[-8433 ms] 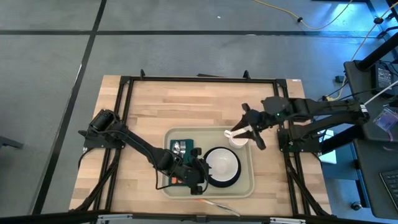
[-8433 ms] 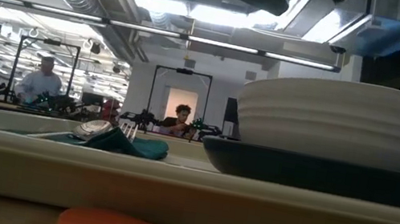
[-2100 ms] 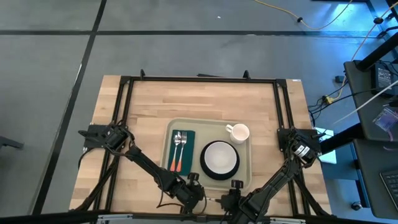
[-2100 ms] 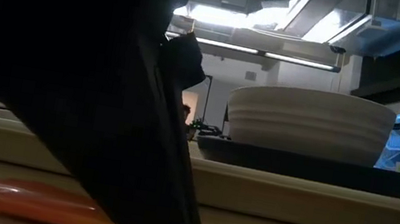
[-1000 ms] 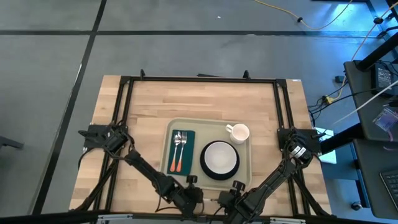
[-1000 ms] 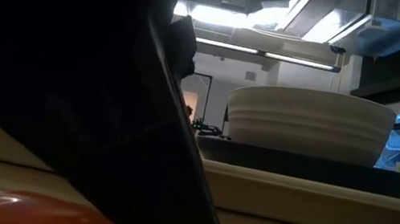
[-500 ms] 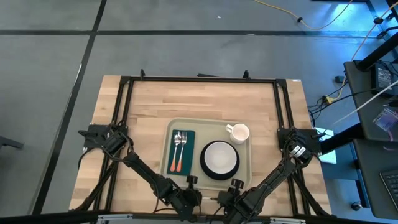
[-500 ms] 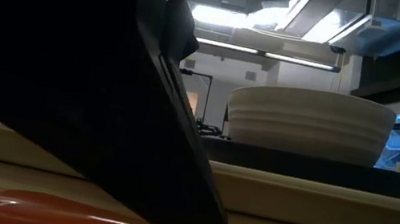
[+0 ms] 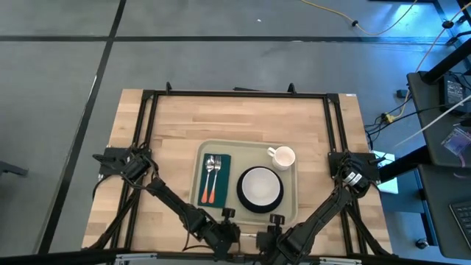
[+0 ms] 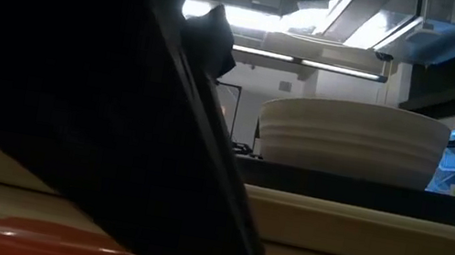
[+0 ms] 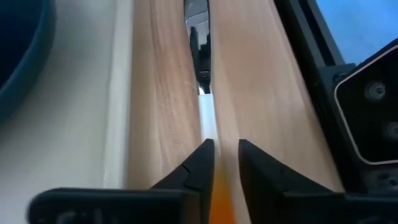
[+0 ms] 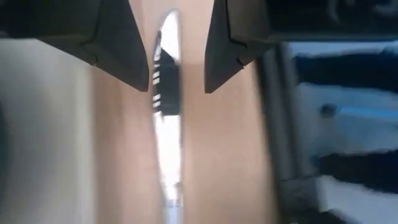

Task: Set up tray
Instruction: Put the orange knife on the green napkin

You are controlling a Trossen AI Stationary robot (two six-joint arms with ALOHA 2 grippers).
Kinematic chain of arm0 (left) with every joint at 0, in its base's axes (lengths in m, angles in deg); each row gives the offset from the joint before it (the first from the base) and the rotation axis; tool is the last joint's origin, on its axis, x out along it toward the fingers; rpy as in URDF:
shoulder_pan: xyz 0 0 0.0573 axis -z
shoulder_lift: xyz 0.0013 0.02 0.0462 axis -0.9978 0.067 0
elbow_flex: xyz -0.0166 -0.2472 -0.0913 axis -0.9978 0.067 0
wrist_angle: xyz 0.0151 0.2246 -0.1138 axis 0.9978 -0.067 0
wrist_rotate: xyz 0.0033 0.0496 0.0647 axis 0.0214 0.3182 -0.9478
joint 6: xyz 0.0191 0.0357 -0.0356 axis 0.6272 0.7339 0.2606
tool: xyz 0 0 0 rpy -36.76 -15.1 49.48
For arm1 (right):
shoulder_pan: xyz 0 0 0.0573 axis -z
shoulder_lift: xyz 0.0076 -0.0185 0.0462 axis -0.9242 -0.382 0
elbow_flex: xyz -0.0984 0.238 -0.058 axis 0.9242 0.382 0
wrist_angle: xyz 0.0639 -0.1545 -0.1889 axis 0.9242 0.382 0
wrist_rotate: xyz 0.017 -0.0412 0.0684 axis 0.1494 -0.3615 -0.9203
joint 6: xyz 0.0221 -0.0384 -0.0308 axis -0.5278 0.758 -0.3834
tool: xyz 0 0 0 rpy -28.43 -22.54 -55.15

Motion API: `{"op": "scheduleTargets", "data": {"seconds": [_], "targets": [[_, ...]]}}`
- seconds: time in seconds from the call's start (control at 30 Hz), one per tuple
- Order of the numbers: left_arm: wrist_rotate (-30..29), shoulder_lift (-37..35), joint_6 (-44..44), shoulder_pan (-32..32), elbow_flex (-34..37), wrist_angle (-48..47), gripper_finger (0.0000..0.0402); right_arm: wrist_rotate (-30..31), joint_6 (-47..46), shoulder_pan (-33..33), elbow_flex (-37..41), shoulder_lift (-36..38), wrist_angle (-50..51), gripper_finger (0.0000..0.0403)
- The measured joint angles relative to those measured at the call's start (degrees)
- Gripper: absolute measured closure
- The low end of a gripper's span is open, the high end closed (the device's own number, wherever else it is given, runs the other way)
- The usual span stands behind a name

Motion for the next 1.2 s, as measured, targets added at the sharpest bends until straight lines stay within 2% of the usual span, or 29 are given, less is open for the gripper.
{"op": "scheduleTargets", "data": {"seconds": [0.1, 0.27, 0.5, 0.7, 0.9, 1.2], "targets": [[0.6, 0.0, -1.0, -0.3, 0.0, 0.1, 0.0313, -1.9, 3.4, 0.0, -1.1, 0.0, -0.4, 0.0245], [5.0, 0.0, -2.7, -1.3, 0.0, -0.5, 0.0304, -1.7, 0.6, 0.0, -0.8, 0.0, 1.3, 0.0224], [5.7, 0.0, -3.1, -2.1, 0.0, -0.8, 0.0348, -0.1, -0.7, 0.0, -0.7, 0.0, 2.2, 0.0177], [5.1, 0.0, -1.6, -1.9, 0.0, -0.9, 0.0367, -0.1, -0.7, 0.0, -0.7, 0.0, 1.7, 0.0171], [0.3, 0.2, -2.2, -0.6, 0.0, -0.5, 0.0374, 1.6, -1.1, 0.0, -0.7, 0.0, 1.6, 0.018], [-7.0, 0.5, -3.3, 1.7, 0.0, -0.6, 0.0379, 1.6, -8.7, 0.0, -0.6, 0.0, 1.7, 0.018]]}}
